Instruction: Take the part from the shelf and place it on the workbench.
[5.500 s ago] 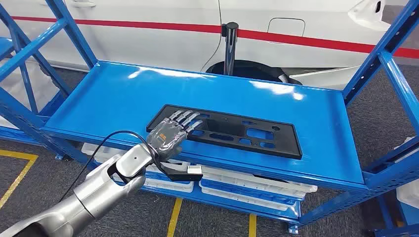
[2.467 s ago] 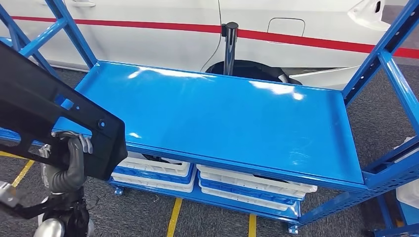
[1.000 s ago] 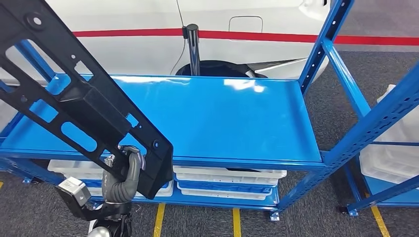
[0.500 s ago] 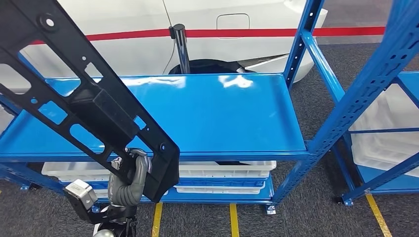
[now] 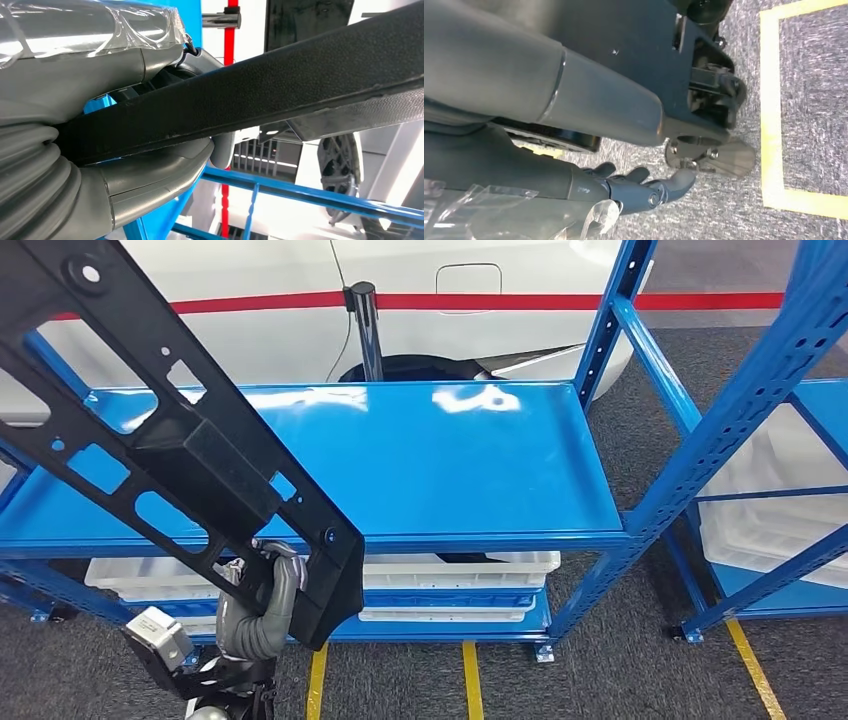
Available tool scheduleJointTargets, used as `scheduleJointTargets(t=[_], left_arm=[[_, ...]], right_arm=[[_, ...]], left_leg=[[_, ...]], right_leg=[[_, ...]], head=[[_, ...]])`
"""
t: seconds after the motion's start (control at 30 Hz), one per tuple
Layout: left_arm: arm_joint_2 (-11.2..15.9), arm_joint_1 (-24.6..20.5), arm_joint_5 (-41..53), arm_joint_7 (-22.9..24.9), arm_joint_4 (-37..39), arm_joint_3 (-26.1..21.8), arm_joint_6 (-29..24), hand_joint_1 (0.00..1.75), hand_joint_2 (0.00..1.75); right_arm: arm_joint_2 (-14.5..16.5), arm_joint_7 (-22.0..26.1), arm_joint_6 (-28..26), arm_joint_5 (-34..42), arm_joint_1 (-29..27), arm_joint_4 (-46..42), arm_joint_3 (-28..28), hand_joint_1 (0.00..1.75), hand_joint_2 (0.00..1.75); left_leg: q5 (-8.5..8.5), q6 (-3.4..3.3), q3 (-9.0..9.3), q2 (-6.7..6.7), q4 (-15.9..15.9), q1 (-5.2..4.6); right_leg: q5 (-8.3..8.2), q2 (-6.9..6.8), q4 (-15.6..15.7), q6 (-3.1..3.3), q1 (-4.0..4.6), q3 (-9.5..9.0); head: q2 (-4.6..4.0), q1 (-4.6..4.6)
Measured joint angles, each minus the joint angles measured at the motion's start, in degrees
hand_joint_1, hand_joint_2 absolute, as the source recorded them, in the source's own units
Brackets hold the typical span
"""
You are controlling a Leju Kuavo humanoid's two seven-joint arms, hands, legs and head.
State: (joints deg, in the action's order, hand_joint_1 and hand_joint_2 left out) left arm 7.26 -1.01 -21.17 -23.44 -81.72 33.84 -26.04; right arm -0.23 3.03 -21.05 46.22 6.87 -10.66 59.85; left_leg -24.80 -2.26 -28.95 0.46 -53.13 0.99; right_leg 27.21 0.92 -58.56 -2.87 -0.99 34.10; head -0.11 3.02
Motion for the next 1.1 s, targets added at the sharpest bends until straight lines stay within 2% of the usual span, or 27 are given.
scheduleJointTargets(t=[0.07, 0.1, 0.13, 0.17, 0.2, 0.27, 0.3, 0.33, 0.4, 0.47, 0.5, 0.6, 0.63, 0.67, 0.7, 0.8, 0.83, 0.9, 0.93, 0.97, 1.0, 1.03, 1.1], left_arm=[[0.02, 0.02, 0.15, 0.3, -0.22, 0.02, -0.15, 1.75, 1.75], [0.05, 0.09, 0.19, 0.49, -0.3, 0.02, -0.4, 1.75, 1.75], [0.09, 0.22, 0.17, 0.62, -0.46, 0.01, -0.81, 1.75, 1.75], [0.12, 0.4, 0.11, 0.66, -0.69, -0.03, -1.33, 1.75, 1.75], [0.17, 0.66, -0.04, 0.59, -1.02, -0.11, -1.84, 1.75, 1.75], [0.37, 1.43, -0.61, 0.11, -1.91, -0.58, -2.57, 1.75, 1.75], [0.53, 1.93, -0.96, -0.2, -2.38, -0.97, -2.75, 1.75, 1.75], [0.73, 2.43, -1.26, -0.51, -2.83, -1.38, -2.86, 1.75, 1.75], [1.17, 3.47, -1.67, -0.95, -3.48, -2.15, -2.94, 1.75, 1.75], [1.67, 4.46, -1.9, -1.2, -3.94, -2.9, -2.97, 1.75, 1.75], [1.91, 4.83, -1.97, -1.25, -4.16, -3.25, -2.97, 1.75, 1.75], [2.54, 5.45, -1.86, -1.27, -4.59, -4.06, -2.98, 1.75, 1.75], [2.72, 5.61, -1.72, -1.26, -4.66, -4.29, -2.99, 1.75, 1.75], [2.9, 5.74, -1.51, -1.21, -4.81, -4.49, -2.99, 1.75, 1.75], [3.1, 5.8, -1.24, -1.11, -5.12, -4.66, -3.0, 1.75, 1.75], [3.68, 5.7, -0.32, -0.44, -6.57, -5.24, -3.01, 1.75, 1.75], [3.8, 5.68, -0.07, -0.17, -6.99, -5.46, -3.01, 1.75, 1.75], [3.91, 5.78, 0.33, 0.32, -7.66, -5.77, -3.01, 1.75, 1.75], [3.92, 5.88, 0.54, 0.51, -7.97, -5.83, -3.01, 1.75, 1.75], [3.93, 5.93, 0.77, 0.71, -8.36, -5.84, -3.01, 1.75, 1.75], [3.94, 5.99, 0.98, 0.88, -8.77, -5.84, -3.04, 1.75, 1.75], [3.93, 6.09, 1.18, 1.09, -9.15, -5.84, -3.13, 1.75, 1.75], [3.95, 6.41, 1.44, 1.63, -9.66, -5.84, -3.48, 1.75, 1.75]], right_arm=[[-0.01, 0.11, 0.0, -0.03, 0.01, 0.0, 0.0, 0.0, 0.0], [-0.01, 0.18, 0.0, -0.2, -0.02, 0.0, 0.0, 0.0, 0.0], [0.01, 0.22, 0.0, -0.58, -0.05, 0.0, 0.01, 0.0, 0.0], [0.03, 0.23, 0.0, -1.13, -0.07, -0.01, 0.03, 0.0, 0.0], [0.04, 0.17, 0.0, -1.79, -0.07, -0.01, 0.05, 0.0, 0.0], [0.16, -0.09, 0.0, -2.98, -0.01, -0.02, 0.14, 0.0, 0.0], [0.27, -0.22, 0.0, -3.4, 0.03, -0.02, 0.19, 0.0, 0.0], [0.39, -0.37, 0.0, -3.72, 0.06, -0.03, 0.25, 0.0, 0.0], [0.52, -0.52, 0.01, -4.07, 0.07, -0.03, 0.35, 0.0, 0.0], [0.54, -0.62, 0.01, -4.22, 0.11, -0.03, 0.4, 0.0, 0.0], [0.5, -0.66, 0.0, -4.23, 0.13, -0.03, 0.41, 0.0, 0.0], [0.41, -0.69, -0.01, -4.23, 0.13, -0.03, 0.41, 0.0, 0.0], [0.4, -0.69, 0.0, -4.23, 0.1, -0.03, 0.41, 0.0, 0.0], [0.4, -0.69, 0.0, -4.22, 0.08, -0.03, 0.41, 0.0, 0.0], [0.4, -0.68, 0.0, -4.22, 0.07, -0.03, 0.42, 0.0, 0.0], [0.52, -0.61, -0.01, -4.2, 0.14, -0.04, 0.43, 0.0, 0.0], [0.57, -0.57, -0.01, -4.19, 0.18, -0.05, 0.43, 0.0, 0.0], [0.6, -0.52, -0.02, -4.17, 0.13, -0.05, 0.42, 0.0, 0.0], [0.58, -0.55, 0.0, -4.18, 0.09, -0.05, 0.42, 0.0, 0.0], [0.58, -0.61, -0.01, -4.21, 0.07, -0.05, 0.43, 0.0, 0.0], [0.58, -0.68, -0.01, -4.24, 0.1, -0.05, 0.44, 0.0, 0.0], [0.54, -0.81, -0.01, -4.26, 0.12, -0.05, 0.45, 0.0, 0.0], [0.47, -1.14, 0.0, -4.22, 0.09, -0.04, 0.45, 0.0, 0.0]], left_leg=[[0.4, -0.43, -0.44, 0.19, 0.02, -0.07], [0.55, -0.47, -0.65, 0.24, 0.0, -0.11], [0.7, -0.42, -0.83, 0.26, -0.03, -0.13], [0.82, -0.3, -0.94, 0.26, -0.06, -0.09], [0.9, -0.16, -1.0, 0.25, -0.15, -0.01], [0.81, 0.36, -1.24, 0.23, -0.73, -0.03], [0.77, 0.71, -1.49, 0.23, -1.08, -0.12], [0.79, 1.12, -1.76, 0.22, -1.33, -0.23], [1.15, 1.81, -2.09, 0.2, -1.37, -0.12], [0.11, 2.29, -2.71, 0.13, -2.54, 0.18], [-1.52, 2.45, -3.61, 0.1, -4.69, 0.25], [-8.13, 2.7, -8.21, 0.02, -16.57, 0.23], [-9.07, 2.64, -9.0, 0.01, -19.12, 0.19], [-8.88, 2.45, -8.66, 0.01, -19.31, 0.12], [-7.69, 2.11, -7.12, 0.0, -17.03, -0.02], [-3.28, 0.52, 0.06, -0.05, -4.31, -0.91], [-2.68, 0.14, 1.16, -0.05, -1.97, -1.19], [-2.18, -0.25, 1.22, 0.0, -0.95, -1.52], [-1.72, -0.43, 1.06, 0.04, -0.7, -1.39], [-1.17, -0.64, 0.92, 0.08, -0.37, -1.26], [-0.61, -0.87, 0.7, 0.14, -0.04, -1.1], [-0.15, -1.04, 0.46, 0.23, 0.18, -0.99], [0.36, -1.31, -0.21, 0.37, 0.17, -1.17]], right_leg=[[4.62, -0.09, -8.03, -0.28, -0.11, 3.04], [6.22, -0.11, -11.77, -0.44, -0.13, 4.39], [6.71, -0.15, -13.71, -0.57, -0.2, 4.9], [6.11, -0.22, -13.32, -0.67, -0.3, 4.26], [4.51, -0.35, -10.31, -0.78, -0.46, 2.34], [1.32, -0.55, -1.68, -1.01, -0.79, -2.55], [0.44, -0.52, 1.37, -0.87, -0.86, -4.05], [0.21, -0.44, 2.77, -0.63, -0.8, -4.57], [0.01, -0.29, 2.86, 0.27, -0.52, -4.15], [-0.49, -0.36, 2.87, 1.16, -0.43, -3.73], [-0.77, -0.41, 2.92, 1.61, -0.44, -3.44], [-1.53, -0.45, 2.91, 2.48, -0.1, -2.3], [-1.77, -0.44, 2.9, 2.61, 0.06, -1.94], [-2.0, -0.4, 2.9, 2.67, 0.2, -1.64], [-2.23, -0.35, 2.89, 2.67, 0.32, -1.41], [-2.82, -0.32, 2.87, 2.29, 0.57, -1.05], [-3.03, -0.4, 2.85, 2.02, 0.59, -0.92], [-3.51, -0.58, 2.95, 1.32, 0.59, -0.66], [-3.61, -0.61, 2.94, 0.99, 0.56, -0.54], [-3.09, -0.61, 2.44, 0.67, 0.6, -0.18], [-1.82, -0.59, 0.96, 0.38, 0.64, 0.49], [0.25, -0.58, -1.83, 0.18, 0.66, 1.61], [4.85, -0.59, -9.54, -0.12, 0.62, 4.33]], head=[[0.0, -0.18], [0.0, -0.2], [0.0, -0.22], [0.0, -0.24], [0.0, -0.25], [0.0, -0.31], [0.0, -0.25], [0.0, -0.17], [0.0, 0.03], [0.0, 0.09], [0.0, 0.14], [0.0, 0.25], [0.0, 0.25], [0.0, 0.26], [0.0, 0.26], [0.0, 0.25], [0.0, 0.25], [0.0, 0.24], [0.0, 0.23], [0.0, 0.18], [0.0, 0.1], [0.0, -0.01], [0.0, -0.16]])
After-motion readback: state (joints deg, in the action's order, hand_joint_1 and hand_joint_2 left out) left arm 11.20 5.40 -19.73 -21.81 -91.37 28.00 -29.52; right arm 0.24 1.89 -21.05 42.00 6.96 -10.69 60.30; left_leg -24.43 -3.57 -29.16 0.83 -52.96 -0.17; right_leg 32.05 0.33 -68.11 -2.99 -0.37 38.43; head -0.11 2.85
